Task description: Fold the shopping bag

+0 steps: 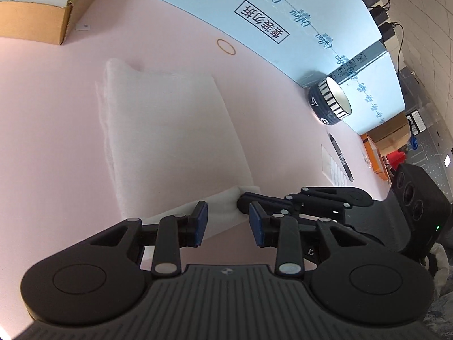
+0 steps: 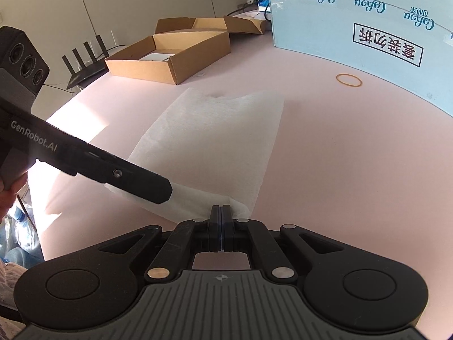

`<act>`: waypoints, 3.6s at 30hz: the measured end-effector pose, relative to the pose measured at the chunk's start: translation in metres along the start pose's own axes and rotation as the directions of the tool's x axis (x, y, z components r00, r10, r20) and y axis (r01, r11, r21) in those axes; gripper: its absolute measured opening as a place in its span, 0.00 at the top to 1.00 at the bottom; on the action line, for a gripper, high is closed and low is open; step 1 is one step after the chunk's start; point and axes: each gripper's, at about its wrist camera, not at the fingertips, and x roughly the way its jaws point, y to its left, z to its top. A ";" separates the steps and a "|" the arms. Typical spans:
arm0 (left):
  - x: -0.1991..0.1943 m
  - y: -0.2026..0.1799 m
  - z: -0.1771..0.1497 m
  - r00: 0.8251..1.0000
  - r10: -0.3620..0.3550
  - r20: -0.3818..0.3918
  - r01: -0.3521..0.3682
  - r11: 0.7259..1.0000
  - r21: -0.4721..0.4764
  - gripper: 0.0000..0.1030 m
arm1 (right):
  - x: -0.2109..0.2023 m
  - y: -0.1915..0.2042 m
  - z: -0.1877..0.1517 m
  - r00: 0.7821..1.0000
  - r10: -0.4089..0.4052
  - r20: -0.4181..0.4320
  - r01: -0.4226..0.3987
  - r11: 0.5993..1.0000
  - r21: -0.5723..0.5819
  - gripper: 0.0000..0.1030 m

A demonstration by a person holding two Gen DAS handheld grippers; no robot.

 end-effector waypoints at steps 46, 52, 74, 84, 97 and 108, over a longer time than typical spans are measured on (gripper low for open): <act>0.003 0.051 0.011 0.994 0.014 -0.112 -0.023 0.996 -0.083 0.98 | -0.023 0.033 -0.056 0.992 0.039 0.123 0.115 0.168 -0.979 0.55; 0.005 0.054 0.016 0.991 0.000 -0.131 -0.013 0.995 -0.098 0.98 | -0.026 0.038 -0.064 0.987 0.089 0.135 0.128 0.086 -0.988 0.42; -0.009 0.015 0.009 0.995 0.057 -0.084 -0.041 0.983 0.181 0.62 | -0.005 0.043 -0.010 0.996 0.052 -0.067 -0.084 0.458 -0.885 0.97; -0.021 -0.074 -0.045 0.983 0.170 0.071 -0.142 0.451 0.881 0.41 | -0.007 0.031 0.018 0.966 0.148 -0.213 -0.259 0.612 -0.747 0.97; 0.011 -0.046 -0.018 0.959 0.254 -0.127 -0.048 0.587 0.808 0.88 | -0.012 0.020 0.030 0.957 0.188 -0.219 -0.285 0.740 -0.610 0.97; 0.039 0.007 0.062 0.825 0.097 -0.556 0.182 0.887 0.425 0.89 | -0.010 -0.016 0.033 0.923 0.292 -0.250 -0.354 0.899 -0.257 0.95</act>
